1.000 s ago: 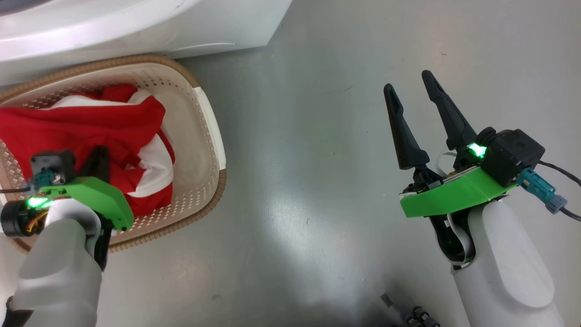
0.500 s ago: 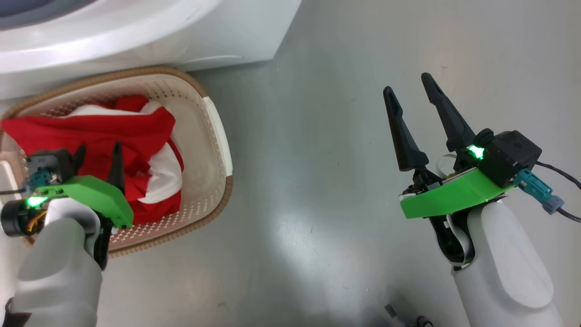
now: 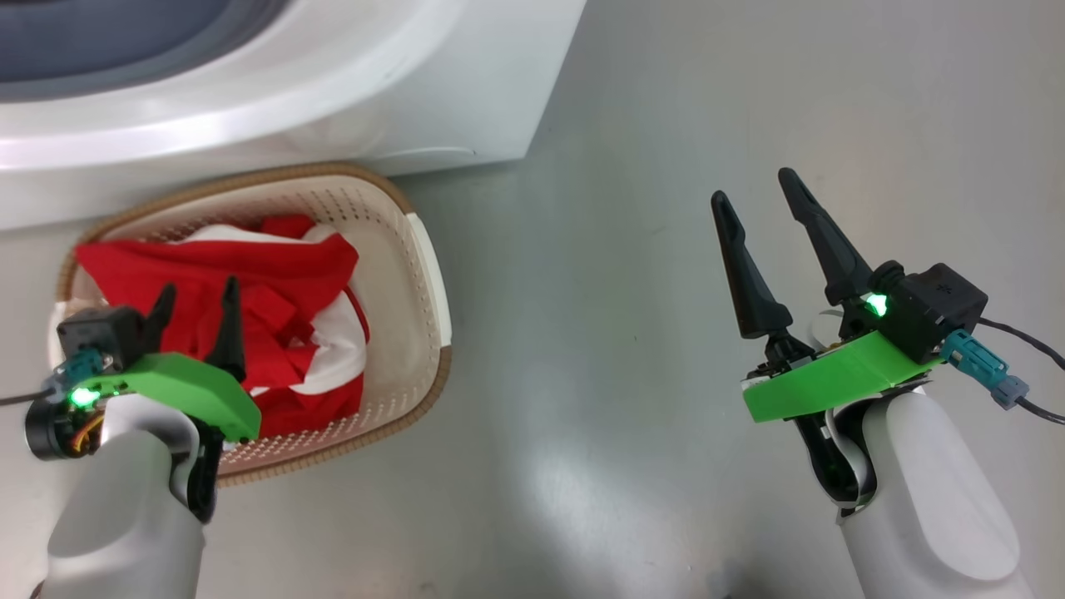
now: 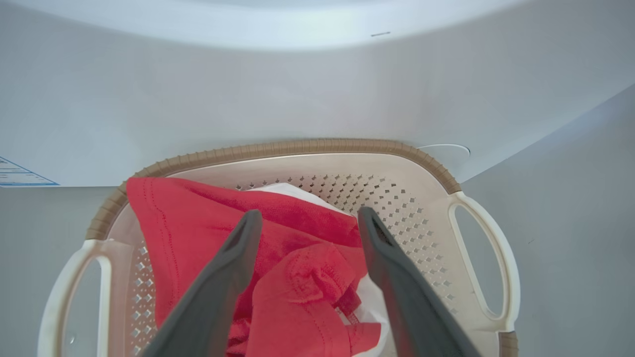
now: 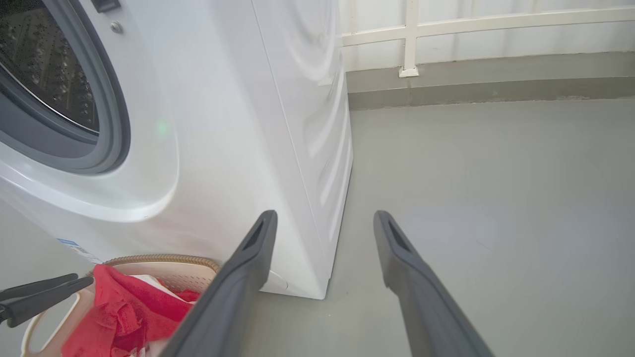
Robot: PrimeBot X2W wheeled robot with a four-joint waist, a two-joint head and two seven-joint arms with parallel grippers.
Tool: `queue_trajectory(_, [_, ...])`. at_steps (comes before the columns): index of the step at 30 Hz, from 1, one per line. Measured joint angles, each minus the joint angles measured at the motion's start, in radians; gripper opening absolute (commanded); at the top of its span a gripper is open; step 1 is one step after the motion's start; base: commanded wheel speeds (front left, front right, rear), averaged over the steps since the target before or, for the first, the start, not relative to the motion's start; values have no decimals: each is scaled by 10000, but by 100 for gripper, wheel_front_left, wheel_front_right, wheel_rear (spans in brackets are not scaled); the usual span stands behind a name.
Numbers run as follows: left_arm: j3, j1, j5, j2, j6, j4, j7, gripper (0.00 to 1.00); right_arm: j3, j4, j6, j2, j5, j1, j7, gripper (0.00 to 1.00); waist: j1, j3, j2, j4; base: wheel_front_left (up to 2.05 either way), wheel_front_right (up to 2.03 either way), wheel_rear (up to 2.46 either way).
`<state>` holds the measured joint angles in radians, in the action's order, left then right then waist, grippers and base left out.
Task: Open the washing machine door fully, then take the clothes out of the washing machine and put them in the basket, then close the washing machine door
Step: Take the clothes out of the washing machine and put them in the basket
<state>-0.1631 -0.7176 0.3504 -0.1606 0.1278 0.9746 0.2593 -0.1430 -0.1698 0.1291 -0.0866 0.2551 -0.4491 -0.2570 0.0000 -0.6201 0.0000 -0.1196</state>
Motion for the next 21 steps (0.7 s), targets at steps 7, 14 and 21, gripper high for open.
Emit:
queue_trajectory(7, [257,669,48,36,0,-853,0,100,2,-38,0,-90,15,271,0,100,0,566,0,115,0,0,0])
queue_trajectory(14, [924,1475,-98,50,0,-2061,0,100,40,-127,0,-157,27,745,0,100,0,1378,1,229,0,0,0])
queue_trajectory(21, [1503,2231,-414,46,0,-3300,0,100,148,-217,0,-259,58,1088,0,100,0,2127,0,310,0,0,0])
